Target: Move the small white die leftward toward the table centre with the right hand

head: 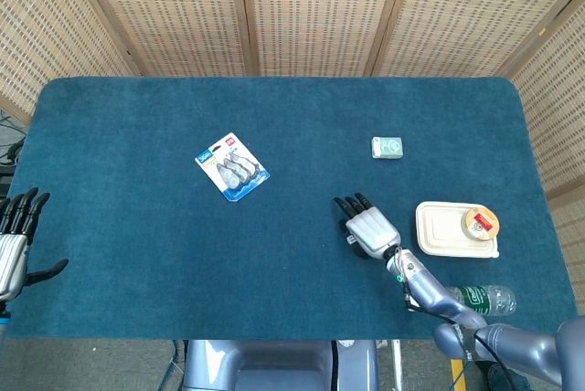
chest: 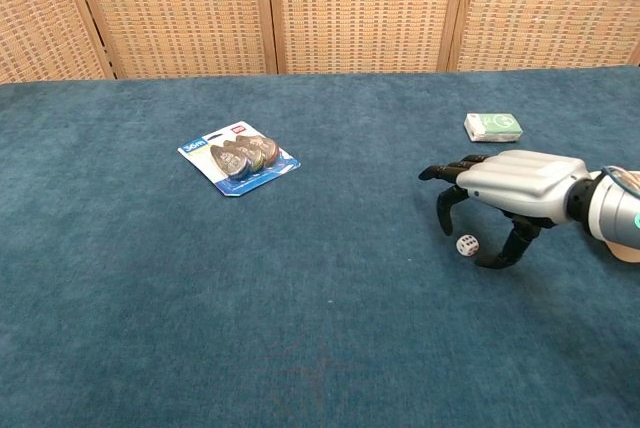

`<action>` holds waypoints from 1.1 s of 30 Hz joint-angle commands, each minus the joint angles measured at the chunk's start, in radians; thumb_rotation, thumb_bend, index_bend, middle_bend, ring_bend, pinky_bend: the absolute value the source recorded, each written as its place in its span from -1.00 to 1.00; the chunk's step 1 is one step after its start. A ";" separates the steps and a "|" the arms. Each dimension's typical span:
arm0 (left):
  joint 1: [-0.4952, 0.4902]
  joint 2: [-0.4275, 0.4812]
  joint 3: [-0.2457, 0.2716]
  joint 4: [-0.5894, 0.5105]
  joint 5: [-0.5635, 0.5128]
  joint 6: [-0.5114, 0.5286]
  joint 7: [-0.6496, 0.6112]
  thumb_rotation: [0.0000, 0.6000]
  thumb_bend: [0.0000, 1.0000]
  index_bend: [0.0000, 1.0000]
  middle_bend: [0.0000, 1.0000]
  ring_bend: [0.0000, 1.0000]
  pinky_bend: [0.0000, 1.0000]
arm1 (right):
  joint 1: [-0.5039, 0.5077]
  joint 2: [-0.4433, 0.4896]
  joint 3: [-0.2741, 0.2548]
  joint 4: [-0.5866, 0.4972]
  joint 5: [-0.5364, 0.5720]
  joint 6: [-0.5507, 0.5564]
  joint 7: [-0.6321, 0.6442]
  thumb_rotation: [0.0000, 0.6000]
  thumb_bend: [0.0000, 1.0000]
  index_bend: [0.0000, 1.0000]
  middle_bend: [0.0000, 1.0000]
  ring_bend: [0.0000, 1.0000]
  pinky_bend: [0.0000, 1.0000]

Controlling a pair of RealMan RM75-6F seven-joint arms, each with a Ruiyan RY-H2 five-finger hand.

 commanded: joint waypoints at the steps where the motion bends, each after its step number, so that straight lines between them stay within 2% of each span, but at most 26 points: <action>1: 0.000 0.000 0.000 0.000 0.000 -0.001 0.000 1.00 -1.00 -1.00 -1.00 -1.00 -1.00 | 0.003 -0.006 -0.004 0.012 0.002 -0.003 0.008 1.00 -0.33 -0.23 -1.00 -1.00 -1.00; 13: -0.001 0.003 0.000 -0.003 -0.003 -0.003 -0.001 1.00 -1.00 -1.00 -1.00 -1.00 -1.00 | 0.012 -0.022 -0.007 0.031 0.006 0.000 0.015 1.00 -0.06 -0.02 -1.00 -1.00 -1.00; 19: -0.002 0.008 -0.001 -0.005 -0.006 -0.005 -0.008 1.00 -1.00 -1.00 -1.00 -1.00 -1.00 | 0.012 0.009 0.008 -0.021 -0.002 0.025 0.034 1.00 -0.02 0.00 -1.00 -1.00 -1.00; 23: -0.002 0.010 -0.001 -0.005 -0.007 -0.006 -0.012 1.00 -1.00 -1.00 -1.00 -1.00 -1.00 | 0.021 0.074 0.040 -0.107 -0.018 0.060 0.033 1.00 -0.02 0.00 -1.00 -1.00 -1.00; 26: -0.002 0.011 0.000 -0.006 -0.006 -0.005 -0.014 1.00 -1.00 -1.00 -1.00 -1.00 -1.00 | 0.035 0.152 0.094 -0.205 -0.007 0.093 0.005 1.00 -0.02 0.00 -1.00 -1.00 -1.00; 33: 0.001 0.019 0.000 -0.008 -0.005 -0.002 -0.028 1.00 -1.00 -1.00 -1.00 -1.00 -1.00 | 0.075 0.293 0.196 -0.360 0.121 0.116 -0.120 1.00 -0.02 0.00 -1.00 -1.00 -1.00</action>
